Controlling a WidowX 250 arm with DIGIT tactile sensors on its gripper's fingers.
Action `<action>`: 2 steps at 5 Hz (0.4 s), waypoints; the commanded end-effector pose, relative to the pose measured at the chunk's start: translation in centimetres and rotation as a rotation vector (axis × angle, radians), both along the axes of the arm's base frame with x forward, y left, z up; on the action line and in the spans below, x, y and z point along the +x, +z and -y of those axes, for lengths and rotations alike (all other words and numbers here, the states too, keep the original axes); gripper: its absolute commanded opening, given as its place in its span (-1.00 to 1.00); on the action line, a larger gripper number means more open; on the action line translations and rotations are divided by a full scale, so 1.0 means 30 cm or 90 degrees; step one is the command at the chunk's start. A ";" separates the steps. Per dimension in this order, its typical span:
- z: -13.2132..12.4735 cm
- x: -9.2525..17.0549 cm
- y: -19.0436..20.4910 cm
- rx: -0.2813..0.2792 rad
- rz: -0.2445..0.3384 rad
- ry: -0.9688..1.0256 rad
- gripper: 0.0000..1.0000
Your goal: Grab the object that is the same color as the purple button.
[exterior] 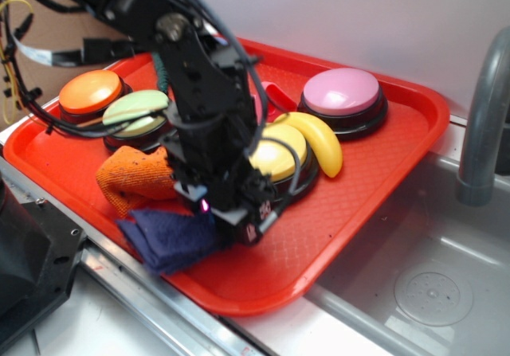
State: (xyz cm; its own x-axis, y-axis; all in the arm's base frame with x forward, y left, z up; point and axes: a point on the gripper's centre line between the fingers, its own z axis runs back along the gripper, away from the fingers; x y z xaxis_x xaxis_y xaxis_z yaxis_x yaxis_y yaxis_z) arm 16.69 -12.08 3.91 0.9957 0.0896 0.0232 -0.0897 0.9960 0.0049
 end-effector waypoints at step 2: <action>-0.221 0.101 0.362 -0.023 0.086 0.056 -1.00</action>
State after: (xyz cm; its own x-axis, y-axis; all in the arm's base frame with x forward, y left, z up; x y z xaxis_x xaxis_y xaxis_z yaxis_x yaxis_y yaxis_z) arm 19.23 -5.34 13.41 0.9803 0.1663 0.1065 -0.1640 0.9860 -0.0297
